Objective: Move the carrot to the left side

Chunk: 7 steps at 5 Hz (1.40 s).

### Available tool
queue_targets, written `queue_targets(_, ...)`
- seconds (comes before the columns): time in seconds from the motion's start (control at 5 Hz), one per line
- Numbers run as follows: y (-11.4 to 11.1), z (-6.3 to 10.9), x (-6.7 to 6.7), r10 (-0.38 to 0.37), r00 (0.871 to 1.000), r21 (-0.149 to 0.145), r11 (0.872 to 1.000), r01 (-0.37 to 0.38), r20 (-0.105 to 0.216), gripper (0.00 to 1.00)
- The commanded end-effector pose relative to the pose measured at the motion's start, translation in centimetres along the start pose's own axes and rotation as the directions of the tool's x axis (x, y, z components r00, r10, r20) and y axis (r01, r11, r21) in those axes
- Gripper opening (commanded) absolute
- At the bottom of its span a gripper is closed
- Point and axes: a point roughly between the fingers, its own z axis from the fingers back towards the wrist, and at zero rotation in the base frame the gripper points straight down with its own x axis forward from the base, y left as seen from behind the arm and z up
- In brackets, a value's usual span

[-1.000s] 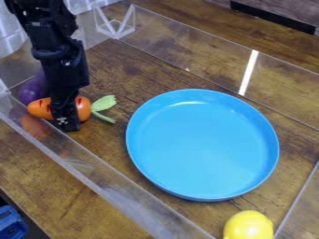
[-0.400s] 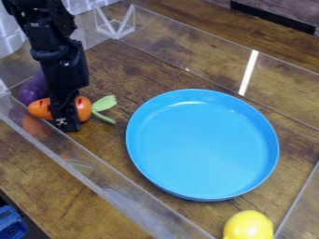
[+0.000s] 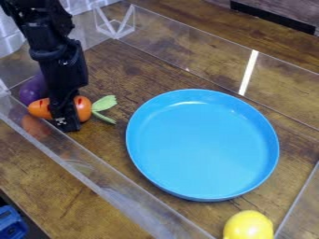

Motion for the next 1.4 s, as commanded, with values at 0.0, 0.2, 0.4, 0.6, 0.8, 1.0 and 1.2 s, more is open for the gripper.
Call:
queue_targets(0.0, 0.9, 0.6, -0.8, 0.016, 1.000, 0.024, 1.000, -0.016, 0.016, 0.00)
queue_targets(0.2, 1.1, 0.5, -0.7, 0.014, 1.000, 0.027, 1.000, -0.015, 0.027, 1.00)
queue_targets(0.4, 1.3, 0.4, -0.6, 0.015, 0.999, 0.032, 0.999, -0.016, 0.032, 1.00)
queue_targets(0.6, 1.5, 0.5, -0.6, 0.015, 0.999, 0.037, 0.999, -0.017, 0.034, 1.00)
queue_targets(0.8, 1.7, 0.5, -0.5, 0.016, 0.999, 0.042, 0.999, -0.018, 0.037, 1.00)
queue_targets(1.0, 1.9, 0.6, -0.5, 0.017, 0.999, 0.046, 0.999, -0.019, 0.040, 1.00)
queue_targets(1.2, 2.1, 0.7, -0.4, 0.016, 0.999, 0.051, 0.999, -0.018, 0.043, 1.00)
